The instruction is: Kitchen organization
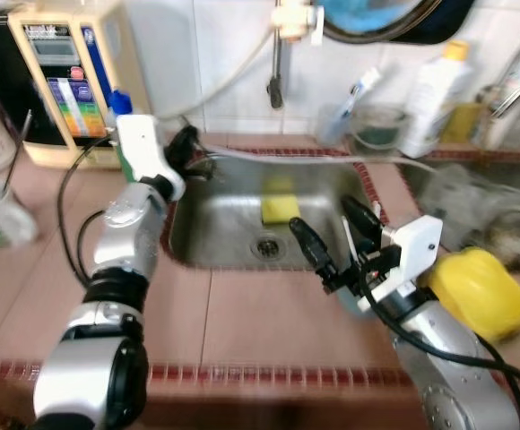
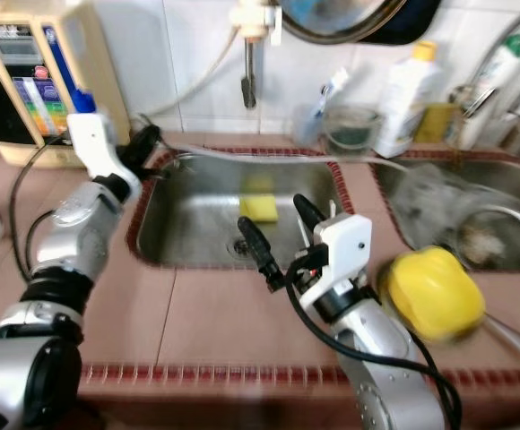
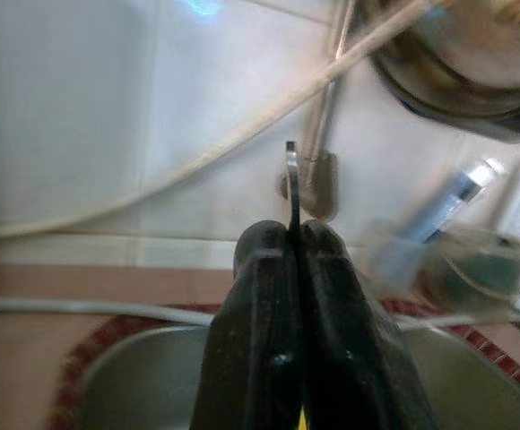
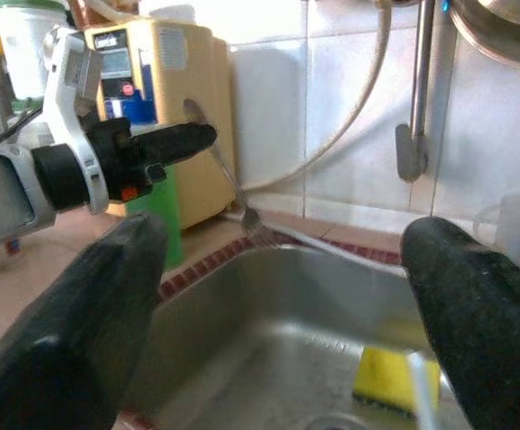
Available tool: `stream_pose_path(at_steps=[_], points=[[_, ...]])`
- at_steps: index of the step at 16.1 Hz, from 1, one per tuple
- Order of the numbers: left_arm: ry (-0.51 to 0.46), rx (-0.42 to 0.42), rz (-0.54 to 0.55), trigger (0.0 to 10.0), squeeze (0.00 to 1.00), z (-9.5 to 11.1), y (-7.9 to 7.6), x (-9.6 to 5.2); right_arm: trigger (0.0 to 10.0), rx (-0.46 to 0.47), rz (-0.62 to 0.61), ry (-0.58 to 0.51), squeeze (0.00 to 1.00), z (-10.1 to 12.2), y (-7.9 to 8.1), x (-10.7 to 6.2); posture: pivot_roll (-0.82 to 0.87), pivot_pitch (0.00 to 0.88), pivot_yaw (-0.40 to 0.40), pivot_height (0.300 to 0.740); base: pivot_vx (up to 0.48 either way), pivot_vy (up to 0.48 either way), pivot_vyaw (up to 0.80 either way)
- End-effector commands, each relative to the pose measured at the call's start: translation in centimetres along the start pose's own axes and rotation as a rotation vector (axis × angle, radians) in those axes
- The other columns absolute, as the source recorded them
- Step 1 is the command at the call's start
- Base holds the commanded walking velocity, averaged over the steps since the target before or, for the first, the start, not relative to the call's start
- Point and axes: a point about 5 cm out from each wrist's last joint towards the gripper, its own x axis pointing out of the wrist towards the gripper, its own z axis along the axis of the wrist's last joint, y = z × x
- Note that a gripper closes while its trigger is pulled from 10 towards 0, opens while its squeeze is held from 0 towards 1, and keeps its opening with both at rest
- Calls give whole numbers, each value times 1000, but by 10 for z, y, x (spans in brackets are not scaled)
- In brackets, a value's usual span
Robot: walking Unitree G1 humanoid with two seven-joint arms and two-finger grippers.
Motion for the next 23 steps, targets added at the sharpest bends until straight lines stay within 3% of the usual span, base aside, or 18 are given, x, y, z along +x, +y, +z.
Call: stream_pose_path(at_steps=[1,11,14,16,17,21,23], points=[[-25,17,-13,10000,0,7,2,-1,10000,4,8,-5,0,2,2,0,-134,11,37,740,0,0,0],[-45,27,-70,10000,0,8,-2,-2,10000,2,5,-8,0,0,2,0,-135,0,44,740,0,0,0],[-18,50,-103,10000,0,2,-4,-3,10000,15,-49,-25,0,1,-2,1,-135,0,45,740,0,0,0],[7,106,-138,10000,0,-1,-5,-4,10000,0,-73,1,0,-1,-5,-1,-137,0,46,740,0,0,0],[42,141,-172,10000,0,-5,-6,-5,10000,9,-67,67,0,-6,-6,-6,-139,0,46,740,0,0,0],[104,179,-223,10000,0,-11,-2,-7,10000,9,-58,200,0,-13,-7,-21,-160,8,57,740,0,0,0],[107,189,-228,10000,0,-11,-3,-6,10000,-5,-56,204,0,-13,-7,-23,-163,9,58,740,0,0,0]])
